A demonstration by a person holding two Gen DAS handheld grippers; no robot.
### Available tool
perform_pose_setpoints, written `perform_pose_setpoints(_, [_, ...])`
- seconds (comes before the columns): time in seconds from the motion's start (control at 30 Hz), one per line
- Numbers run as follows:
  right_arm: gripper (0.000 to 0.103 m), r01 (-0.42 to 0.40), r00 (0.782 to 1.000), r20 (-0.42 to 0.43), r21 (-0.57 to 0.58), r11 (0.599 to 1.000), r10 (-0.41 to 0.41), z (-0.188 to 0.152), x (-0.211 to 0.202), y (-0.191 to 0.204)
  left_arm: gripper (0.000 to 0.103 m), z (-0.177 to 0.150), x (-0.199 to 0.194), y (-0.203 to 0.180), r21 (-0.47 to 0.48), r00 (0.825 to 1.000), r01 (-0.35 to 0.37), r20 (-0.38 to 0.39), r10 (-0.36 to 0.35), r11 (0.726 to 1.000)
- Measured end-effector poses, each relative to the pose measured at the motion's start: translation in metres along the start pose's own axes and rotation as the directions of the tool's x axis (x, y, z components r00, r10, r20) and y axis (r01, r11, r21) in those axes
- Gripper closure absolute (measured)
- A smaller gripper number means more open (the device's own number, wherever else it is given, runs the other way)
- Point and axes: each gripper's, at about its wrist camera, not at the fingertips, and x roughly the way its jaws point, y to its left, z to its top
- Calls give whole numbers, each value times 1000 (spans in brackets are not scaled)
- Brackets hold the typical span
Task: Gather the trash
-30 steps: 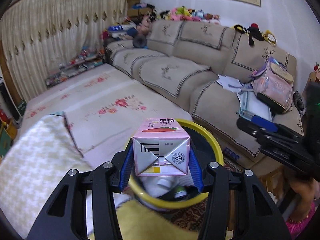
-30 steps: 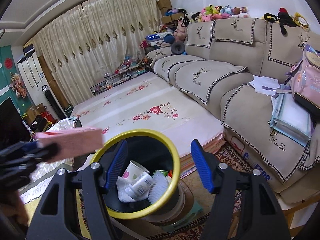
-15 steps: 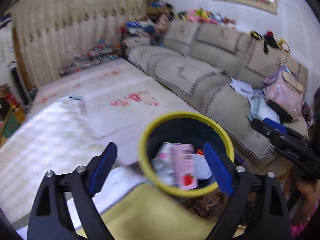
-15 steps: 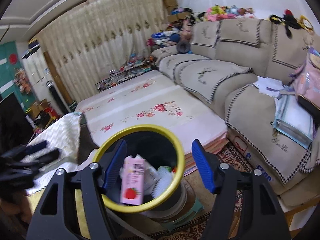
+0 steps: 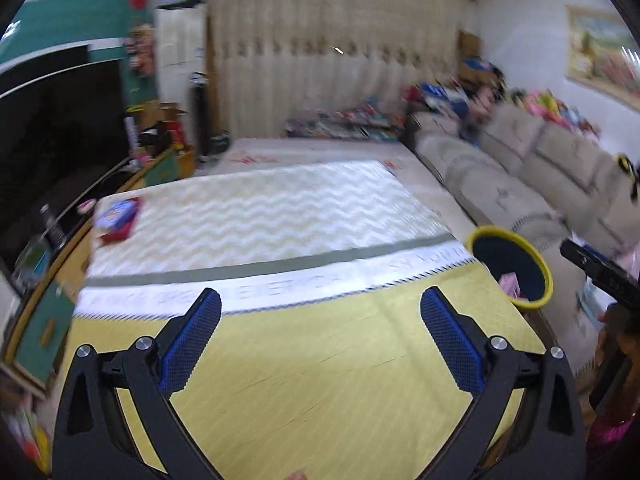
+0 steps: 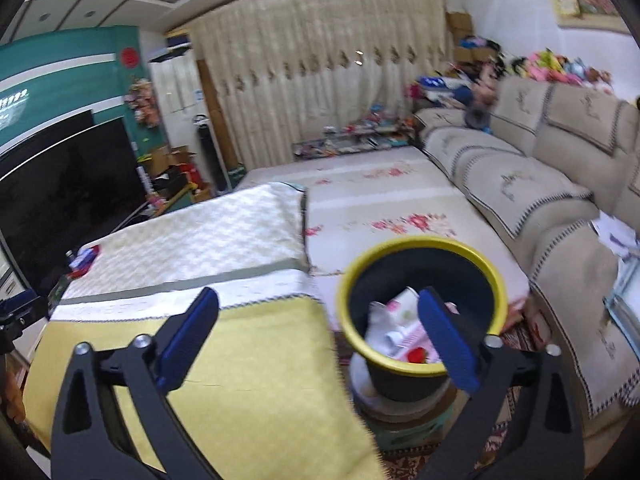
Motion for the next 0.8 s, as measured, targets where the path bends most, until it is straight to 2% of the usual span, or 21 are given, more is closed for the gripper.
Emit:
perform_pose_setpoints(0.1, [7, 2, 1000, 18, -30, 1000, -2, 3, -12, 17, 5, -11, -32, 28, -18, 993, -96, 71, 97, 995])
perform_pose_setpoints(0.17, [7, 4, 1000, 17, -49, 999, -3, 3, -20, 26, 5, -17, -51, 39, -33, 987, -123, 103, 126, 992])
perform_pose_setpoints(0.27, [7, 1, 1000, 13, -73, 997, 0, 0, -28, 36, 5, -24, -70, 50, -50, 983, -125, 127, 131, 991])
perform_pose_setpoints(0.47, [7, -1, 1000, -7, -105, 994, 0, -8, -34, 50, 5, -39, -88, 45, -52, 984, -120, 124, 126, 991])
perform_pose_setpoints(0.8, [7, -1, 1000, -9, -103, 995, 1, -12, -33, 50, 5, -33, -93, 36, -51, 980, -137, 136, 143, 989])
